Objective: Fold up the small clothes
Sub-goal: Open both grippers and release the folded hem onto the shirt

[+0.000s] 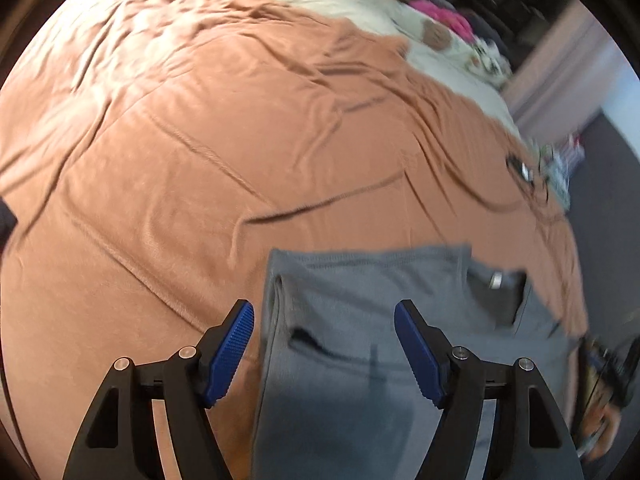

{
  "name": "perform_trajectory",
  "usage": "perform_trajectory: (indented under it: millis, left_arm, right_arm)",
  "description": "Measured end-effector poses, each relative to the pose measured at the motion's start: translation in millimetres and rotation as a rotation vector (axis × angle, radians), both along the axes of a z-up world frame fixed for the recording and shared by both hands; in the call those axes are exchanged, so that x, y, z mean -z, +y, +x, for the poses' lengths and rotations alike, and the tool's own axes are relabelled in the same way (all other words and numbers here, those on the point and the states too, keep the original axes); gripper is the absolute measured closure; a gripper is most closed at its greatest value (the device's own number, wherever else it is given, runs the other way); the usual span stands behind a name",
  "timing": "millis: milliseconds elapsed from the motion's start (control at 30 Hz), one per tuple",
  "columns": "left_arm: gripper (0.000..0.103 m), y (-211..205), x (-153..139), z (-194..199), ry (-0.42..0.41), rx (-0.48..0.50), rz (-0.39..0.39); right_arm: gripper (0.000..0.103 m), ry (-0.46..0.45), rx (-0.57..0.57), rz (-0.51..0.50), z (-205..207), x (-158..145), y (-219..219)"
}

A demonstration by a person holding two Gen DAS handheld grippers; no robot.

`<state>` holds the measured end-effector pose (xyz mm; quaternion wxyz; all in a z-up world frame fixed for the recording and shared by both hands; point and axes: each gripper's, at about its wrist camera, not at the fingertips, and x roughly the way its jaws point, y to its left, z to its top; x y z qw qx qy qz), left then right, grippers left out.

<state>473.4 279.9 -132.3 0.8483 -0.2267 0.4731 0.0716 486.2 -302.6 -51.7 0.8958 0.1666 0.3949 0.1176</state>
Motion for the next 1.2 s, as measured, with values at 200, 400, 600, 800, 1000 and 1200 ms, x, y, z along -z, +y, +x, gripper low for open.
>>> perform_trajectory:
  millis: [200,400,600,800,1000,1200]
  left_arm:
    - [0.028,-24.9,15.7,-0.7,0.102,0.142,0.126]
    - [0.028,-45.5,30.0,-0.5,0.173,0.236,0.222]
    - [0.029,-54.5,44.3,5.4,0.247,0.274,0.315]
    - [0.027,-50.7,62.1,17.6,0.294,0.283,0.360]
    - [0.024,-44.4,62.5,40.9,0.269,0.266,0.383]
    - [0.024,-39.4,60.1,72.0,0.243,0.254,0.428]
  right_arm:
    - [0.020,0.045,-0.077,-0.143,1.5,-9.7,16.0]
    - [0.020,0.070,-0.150,-0.223,6.0,-8.1,32.3]
    - [0.020,0.120,-0.210,-0.339,26.6,9.9,49.1]
    - [0.020,0.159,-0.241,-0.441,37.6,29.9,59.0]
    - [0.020,0.145,-0.210,-0.494,63.0,43.1,79.4]
    - [0.020,0.103,-0.156,-0.516,92.4,43.0,96.0]
